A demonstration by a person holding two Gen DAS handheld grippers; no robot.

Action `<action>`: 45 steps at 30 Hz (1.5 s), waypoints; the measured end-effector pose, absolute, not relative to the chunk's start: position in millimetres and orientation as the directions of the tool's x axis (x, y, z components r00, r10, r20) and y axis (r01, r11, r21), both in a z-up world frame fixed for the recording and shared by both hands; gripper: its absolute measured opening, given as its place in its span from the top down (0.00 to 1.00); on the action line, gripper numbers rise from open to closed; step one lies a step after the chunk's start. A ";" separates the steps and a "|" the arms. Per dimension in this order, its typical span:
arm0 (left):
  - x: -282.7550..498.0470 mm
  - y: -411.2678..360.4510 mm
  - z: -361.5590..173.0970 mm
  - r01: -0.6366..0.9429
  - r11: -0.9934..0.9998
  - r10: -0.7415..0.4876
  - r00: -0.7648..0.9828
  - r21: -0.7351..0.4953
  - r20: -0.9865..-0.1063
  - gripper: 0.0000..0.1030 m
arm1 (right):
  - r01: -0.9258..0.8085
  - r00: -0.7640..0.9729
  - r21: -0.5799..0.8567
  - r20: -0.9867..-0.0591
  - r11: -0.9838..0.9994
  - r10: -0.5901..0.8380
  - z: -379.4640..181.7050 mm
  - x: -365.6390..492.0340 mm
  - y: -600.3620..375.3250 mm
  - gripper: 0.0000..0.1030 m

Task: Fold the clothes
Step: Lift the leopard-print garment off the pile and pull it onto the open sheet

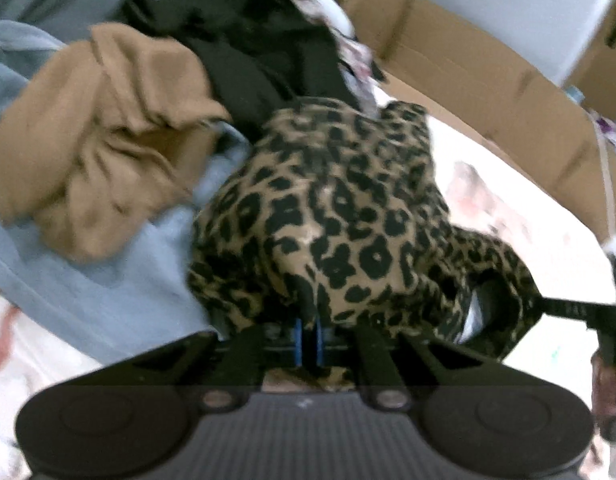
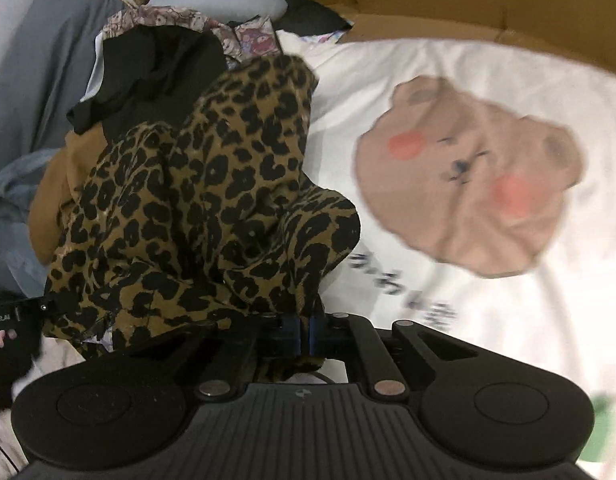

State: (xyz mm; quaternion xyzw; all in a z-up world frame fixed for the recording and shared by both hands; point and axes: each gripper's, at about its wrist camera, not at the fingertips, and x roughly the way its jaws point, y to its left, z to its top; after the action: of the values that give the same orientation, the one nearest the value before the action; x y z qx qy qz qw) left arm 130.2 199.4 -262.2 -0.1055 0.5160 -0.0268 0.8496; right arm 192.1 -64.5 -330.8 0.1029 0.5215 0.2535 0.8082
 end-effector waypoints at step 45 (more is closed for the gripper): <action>194.3 74.9 -315.6 0.143 0.972 -0.225 0.334 -0.187 -0.915 0.57 | -0.026 0.411 0.350 -0.850 0.936 0.329 -338.8 64.3 -301.2 0.56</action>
State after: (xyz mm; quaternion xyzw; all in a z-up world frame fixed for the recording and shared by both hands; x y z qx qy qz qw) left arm 194.3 74.9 -315.6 -0.0362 0.5661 -0.1127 0.8158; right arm 64.3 -301.2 -338.8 0.1425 0.5320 0.1074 0.8278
